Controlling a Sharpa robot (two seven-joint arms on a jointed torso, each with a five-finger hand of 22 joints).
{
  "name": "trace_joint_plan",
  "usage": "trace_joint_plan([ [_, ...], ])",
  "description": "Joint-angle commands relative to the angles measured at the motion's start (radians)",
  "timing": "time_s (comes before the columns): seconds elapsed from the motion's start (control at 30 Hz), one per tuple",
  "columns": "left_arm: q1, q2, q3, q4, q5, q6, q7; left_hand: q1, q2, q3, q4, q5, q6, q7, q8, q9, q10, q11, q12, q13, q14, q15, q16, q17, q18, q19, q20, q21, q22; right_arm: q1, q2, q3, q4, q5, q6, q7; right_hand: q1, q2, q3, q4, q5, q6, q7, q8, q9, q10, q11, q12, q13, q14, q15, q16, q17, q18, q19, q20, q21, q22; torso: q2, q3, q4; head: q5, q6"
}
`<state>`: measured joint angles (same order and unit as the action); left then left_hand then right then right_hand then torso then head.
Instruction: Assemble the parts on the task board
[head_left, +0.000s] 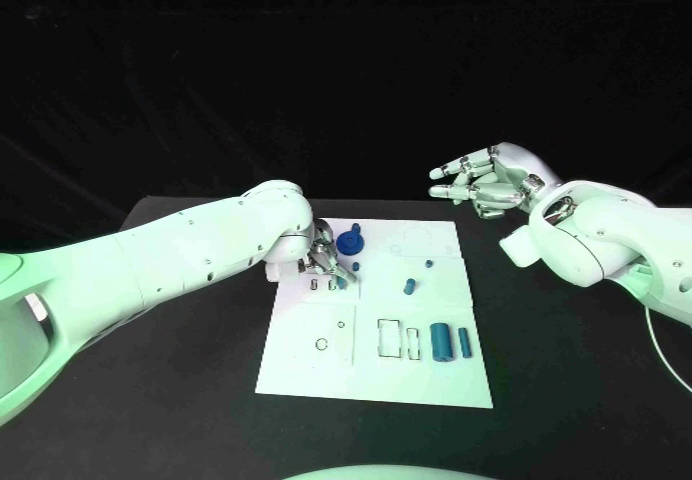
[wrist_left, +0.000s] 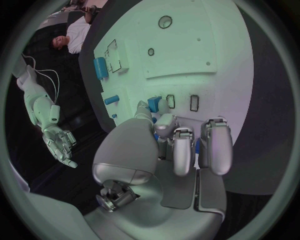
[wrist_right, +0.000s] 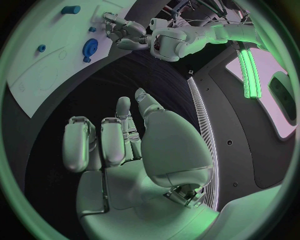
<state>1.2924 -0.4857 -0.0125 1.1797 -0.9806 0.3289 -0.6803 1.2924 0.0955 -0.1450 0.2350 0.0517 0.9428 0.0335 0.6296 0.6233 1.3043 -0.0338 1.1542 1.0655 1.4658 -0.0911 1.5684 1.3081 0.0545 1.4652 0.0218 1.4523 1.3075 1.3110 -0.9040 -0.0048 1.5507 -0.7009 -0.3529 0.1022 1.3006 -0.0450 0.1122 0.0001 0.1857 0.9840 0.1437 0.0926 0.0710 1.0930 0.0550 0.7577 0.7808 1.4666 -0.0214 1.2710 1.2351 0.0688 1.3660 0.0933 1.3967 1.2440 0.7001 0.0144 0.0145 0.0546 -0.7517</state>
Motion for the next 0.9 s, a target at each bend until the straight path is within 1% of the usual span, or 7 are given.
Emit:
trace_joint_plan([
  [0.03, 0.000, 0.002, 0.000, 0.000, 0.007, 0.017, 0.003, 0.030, 0.011, 0.023, -0.013, 0.000, -0.009, -0.002, 0.002, 0.002, -0.004, -0.003, 0.000, 0.000, 0.105, -0.004, 0.002, 0.263, -0.012, 0.032, -0.006, 0.003, 0.071, 0.000, 0.001, 0.000, 0.000, -0.005, 0.019, -0.001, -0.003, 0.011, -0.007, 0.000, 0.005, 0.001, 0.002, 0.002, 0.000, 0.003, 0.002, -0.006, -0.001, 0.032, 0.002, -0.005, -0.001, 0.006, 0.000, -0.004, -0.003, -0.001, 0.000, 0.0002, 0.0002, 0.000, -0.001],
  [0.27, 0.000, -0.002, 0.000, 0.004, 0.027, 0.002, 0.009, 0.188, 0.028, 0.213, -0.094, 0.073, -0.045, -0.002, -0.038, -0.002, -0.027, -0.006, -0.031, -0.016, 0.105, -0.010, 0.002, 0.263, -0.011, 0.028, -0.014, -0.001, 0.068, 0.000, 0.001, 0.000, 0.000, -0.005, 0.024, -0.002, -0.003, 0.011, -0.007, 0.000, 0.005, 0.001, 0.002, 0.002, 0.000, 0.003, 0.002, -0.006, -0.001, 0.032, 0.002, -0.005, -0.001, 0.006, 0.000, -0.004, -0.003, -0.001, 0.000, 0.0005, -0.0002, 0.001, -0.001],
  [0.33, 0.000, -0.008, 0.000, 0.010, 0.033, -0.012, 0.014, 0.179, -0.013, 0.314, -0.088, 0.079, -0.043, 0.002, -0.043, 0.003, -0.026, 0.002, -0.040, -0.021, 0.105, -0.006, 0.002, 0.263, -0.011, 0.027, -0.008, -0.002, 0.067, 0.000, 0.001, 0.000, -0.001, -0.005, 0.025, -0.002, -0.003, 0.012, -0.007, 0.000, 0.006, 0.001, 0.002, 0.002, 0.000, 0.003, 0.002, -0.006, -0.001, 0.032, 0.002, -0.006, -0.002, 0.007, 0.000, -0.004, -0.003, -0.001, 0.000, 0.0005, 0.0000, 0.001, -0.002],
  [0.37, 0.000, -0.011, 0.000, 0.015, 0.037, -0.020, 0.016, 0.124, -0.090, 0.512, -0.057, 0.077, -0.032, -0.001, -0.043, 0.017, -0.018, 0.019, -0.045, -0.024, 0.105, -0.006, 0.002, 0.263, -0.011, 0.027, -0.001, -0.003, 0.069, 0.000, 0.001, -0.001, -0.001, -0.005, 0.026, -0.002, -0.003, 0.012, -0.007, 0.000, 0.006, 0.001, 0.002, 0.002, 0.000, 0.002, 0.002, -0.006, -0.002, 0.032, 0.002, -0.006, -0.003, 0.007, 0.000, -0.004, -0.004, -0.002, 0.000, 0.0006, 0.0003, 0.001, -0.001],
  [0.43, 0.000, -0.020, 0.000, 0.026, 0.044, -0.037, 0.019, 0.047, -0.179, 0.706, -0.061, 0.069, -0.027, 0.018, -0.029, 0.046, -0.010, 0.006, -0.043, -0.022, 0.105, -0.003, 0.002, 0.263, -0.007, 0.027, -0.004, -0.004, 0.069, 0.000, 0.001, -0.001, -0.002, -0.005, 0.029, -0.003, -0.003, 0.012, -0.007, 0.000, 0.006, 0.001, 0.002, 0.002, 0.000, 0.001, 0.002, -0.008, -0.003, 0.032, 0.002, -0.008, -0.004, 0.007, -0.002, -0.004, -0.005, -0.004, 0.000, 0.0005, 0.0006, 0.001, -0.001],
  [0.6, 0.000, -0.045, 0.000, 0.057, 0.035, -0.074, 0.017, -0.012, -0.217, 0.813, -0.099, 0.065, -0.034, 0.009, -0.018, 0.072, -0.005, 0.003, -0.040, -0.019, 0.105, 0.002, 0.002, 0.263, -0.010, 0.028, -0.003, -0.003, 0.073, 0.000, 0.002, -0.001, -0.004, -0.012, 0.031, -0.010, -0.003, 0.012, -0.008, 0.000, 0.007, 0.000, 0.002, 0.001, 0.000, -0.002, 0.002, -0.013, -0.009, 0.031, 0.002, -0.009, -0.006, 0.008, -0.003, -0.004, -0.006, -0.006, -0.001, 0.0016, 0.0028, -0.005, -0.003],
  [0.9, -0.003, -0.079, 0.000, 0.108, -0.045, -0.134, 0.015, -0.044, -0.226, 0.855, -0.127, 0.063, -0.036, 0.007, -0.011, 0.087, 0.000, 0.002, -0.037, -0.017, 0.105, 0.000, 0.002, 0.263, -0.012, 0.032, -0.003, -0.001, 0.078, 0.000, 0.010, -0.002, -0.010, -0.023, 0.033, -0.016, -0.004, 0.011, -0.009, 0.000, 0.008, -0.001, 0.002, 0.001, -0.001, -0.003, 0.002, -0.014, -0.010, 0.031, 0.002, -0.009, -0.005, 0.008, -0.004, -0.004, -0.007, -0.007, -0.001, 0.0002, 0.0026, 0.001, -0.002],
])
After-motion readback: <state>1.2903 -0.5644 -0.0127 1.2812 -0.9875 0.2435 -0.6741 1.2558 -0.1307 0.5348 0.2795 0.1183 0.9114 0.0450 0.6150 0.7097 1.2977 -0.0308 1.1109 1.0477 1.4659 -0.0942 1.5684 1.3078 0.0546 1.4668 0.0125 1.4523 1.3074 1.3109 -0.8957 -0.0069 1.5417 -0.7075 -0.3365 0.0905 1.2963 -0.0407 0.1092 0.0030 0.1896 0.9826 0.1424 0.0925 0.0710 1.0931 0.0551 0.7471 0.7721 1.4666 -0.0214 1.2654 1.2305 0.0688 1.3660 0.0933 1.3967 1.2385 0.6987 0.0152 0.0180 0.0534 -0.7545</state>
